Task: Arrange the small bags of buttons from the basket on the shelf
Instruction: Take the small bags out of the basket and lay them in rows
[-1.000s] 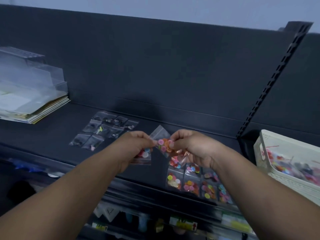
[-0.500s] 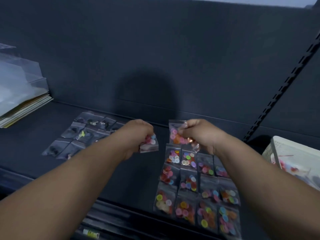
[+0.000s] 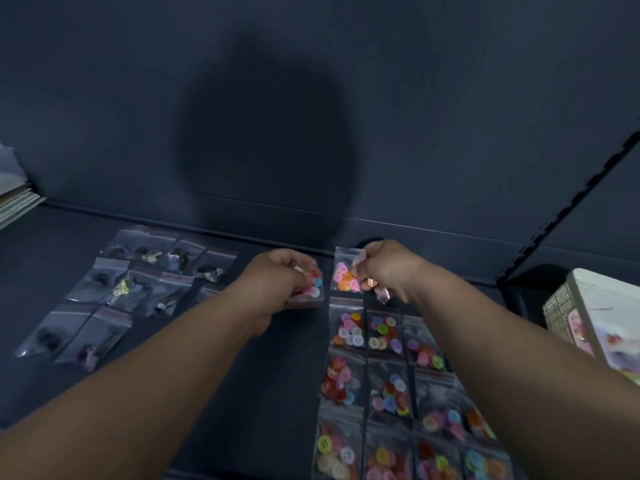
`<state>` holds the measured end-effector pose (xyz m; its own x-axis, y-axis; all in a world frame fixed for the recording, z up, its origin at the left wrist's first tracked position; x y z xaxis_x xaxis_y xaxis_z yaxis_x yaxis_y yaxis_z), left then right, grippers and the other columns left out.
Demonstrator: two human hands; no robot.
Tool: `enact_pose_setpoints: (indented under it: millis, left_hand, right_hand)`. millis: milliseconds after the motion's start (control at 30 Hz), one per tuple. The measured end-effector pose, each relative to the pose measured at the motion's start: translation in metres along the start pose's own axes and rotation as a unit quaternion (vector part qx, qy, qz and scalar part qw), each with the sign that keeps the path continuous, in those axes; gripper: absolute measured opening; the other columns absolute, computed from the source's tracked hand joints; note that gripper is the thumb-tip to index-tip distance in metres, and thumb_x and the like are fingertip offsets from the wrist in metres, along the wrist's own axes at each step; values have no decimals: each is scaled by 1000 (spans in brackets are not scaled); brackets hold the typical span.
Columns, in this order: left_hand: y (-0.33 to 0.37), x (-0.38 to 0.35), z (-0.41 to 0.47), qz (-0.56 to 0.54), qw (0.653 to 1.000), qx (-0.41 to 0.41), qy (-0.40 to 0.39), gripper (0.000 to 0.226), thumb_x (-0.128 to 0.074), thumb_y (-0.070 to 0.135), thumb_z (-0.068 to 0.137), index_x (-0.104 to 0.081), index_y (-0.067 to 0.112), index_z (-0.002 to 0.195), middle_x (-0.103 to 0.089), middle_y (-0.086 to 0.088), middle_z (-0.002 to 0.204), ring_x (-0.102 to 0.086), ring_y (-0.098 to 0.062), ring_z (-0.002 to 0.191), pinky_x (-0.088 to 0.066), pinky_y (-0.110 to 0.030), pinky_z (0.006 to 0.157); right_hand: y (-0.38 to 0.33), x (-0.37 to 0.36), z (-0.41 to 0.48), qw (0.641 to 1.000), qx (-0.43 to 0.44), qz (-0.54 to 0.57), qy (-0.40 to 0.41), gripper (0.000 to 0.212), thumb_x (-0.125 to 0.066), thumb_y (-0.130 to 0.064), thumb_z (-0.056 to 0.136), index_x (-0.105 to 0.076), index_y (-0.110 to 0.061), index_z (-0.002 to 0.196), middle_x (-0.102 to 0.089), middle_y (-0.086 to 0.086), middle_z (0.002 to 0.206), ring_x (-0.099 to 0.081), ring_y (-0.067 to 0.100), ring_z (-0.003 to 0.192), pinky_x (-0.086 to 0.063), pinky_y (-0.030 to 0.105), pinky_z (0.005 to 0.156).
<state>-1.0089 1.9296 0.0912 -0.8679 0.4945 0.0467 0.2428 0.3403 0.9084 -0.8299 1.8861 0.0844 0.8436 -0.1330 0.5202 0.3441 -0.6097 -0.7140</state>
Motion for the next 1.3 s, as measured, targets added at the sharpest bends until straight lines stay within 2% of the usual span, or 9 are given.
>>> enact_pose_setpoints:
  millis: [333,433,600,700,833,933,1000,1067,1300]
  left_hand:
    - [4,-1,12,-21,1000,-3,-10,21,-66,-8,78,-63,11,86,-70,-6,88,-65,-19,80,-54,-39,84]
    - [11,-4,12,-5,1000,-24,-10,20,-71,-5,75,-64,13,82,-69,-5,85,-63,-17,76,-53,-36,79]
    - [36,-23,4,26,993,-113,-17,22,-66,-8,76,-59,12,71,-60,-2,68,-52,-9,59,-43,-18,54]
    - [52,-43,-8,49,980,-185,-46,22,-66,-11,75,-58,9,70,-59,-2,68,-53,-7,60,-45,-13,54]
    - [59,-60,-18,99,968,-224,-59,25,-68,-11,74,-61,13,71,-61,-3,79,-56,-6,65,-47,-18,59]
    - [51,-61,-11,66,984,-162,-29,28,-56,-9,81,-62,18,85,-61,0,85,-55,-8,70,-48,-22,60]
    - [42,-68,-8,-12,997,-59,-57,11,-58,10,89,-61,17,97,-60,-3,92,-57,-12,76,-50,-27,67]
    - [35,-81,-8,-38,993,6,-110,21,-62,28,89,-61,12,102,-62,-7,92,-61,-17,79,-52,-31,72]
    - [42,-90,-1,92,989,-81,-81,5,-64,11,88,-61,11,85,-62,-6,72,-59,-12,65,-54,-30,68]
  right_hand:
    - [-3,4,4,993,22,-111,46,14,-69,-10,81,-57,-13,86,-54,4,66,-54,22,66,-37,24,44]
    - [-17,26,-14,986,61,-108,112,11,-66,-24,86,-59,-16,83,-54,0,64,-47,15,52,-33,21,42]
    - [-21,11,-52,992,-38,98,-67,39,-48,-48,94,-58,-12,84,-61,6,65,-45,12,48,-23,19,42]
    - [-22,7,-59,976,-39,180,-119,29,-52,-37,94,-60,-14,79,-60,2,60,-44,8,48,-21,15,37]
    - [-18,24,-58,965,0,249,-80,9,-60,-7,89,-58,-14,84,-61,4,66,-48,5,48,-28,12,35]
    - [-6,41,-57,956,14,293,-16,19,-61,1,87,-54,-14,97,-65,9,70,-58,10,49,-34,17,41]
    - [-2,48,-59,954,27,299,4,28,-62,6,84,-54,-12,104,-65,11,73,-60,13,53,-35,18,39]
    - [0,52,-62,959,43,280,12,30,-63,9,81,-55,-10,103,-62,9,72,-58,14,54,-34,18,37]
    - [12,59,-59,979,51,199,5,26,-68,8,78,-52,-12,83,-56,8,67,-54,14,54,-33,19,39]
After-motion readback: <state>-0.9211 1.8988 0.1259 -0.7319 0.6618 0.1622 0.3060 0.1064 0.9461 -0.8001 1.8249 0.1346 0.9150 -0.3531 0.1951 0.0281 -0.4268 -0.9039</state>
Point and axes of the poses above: each hand's wrist, its own z-axis towards the middle knuckle, its own x-axis out of the back of the hand, y = z × x, the point moved 7 cm from there along z, towards the middle knuckle
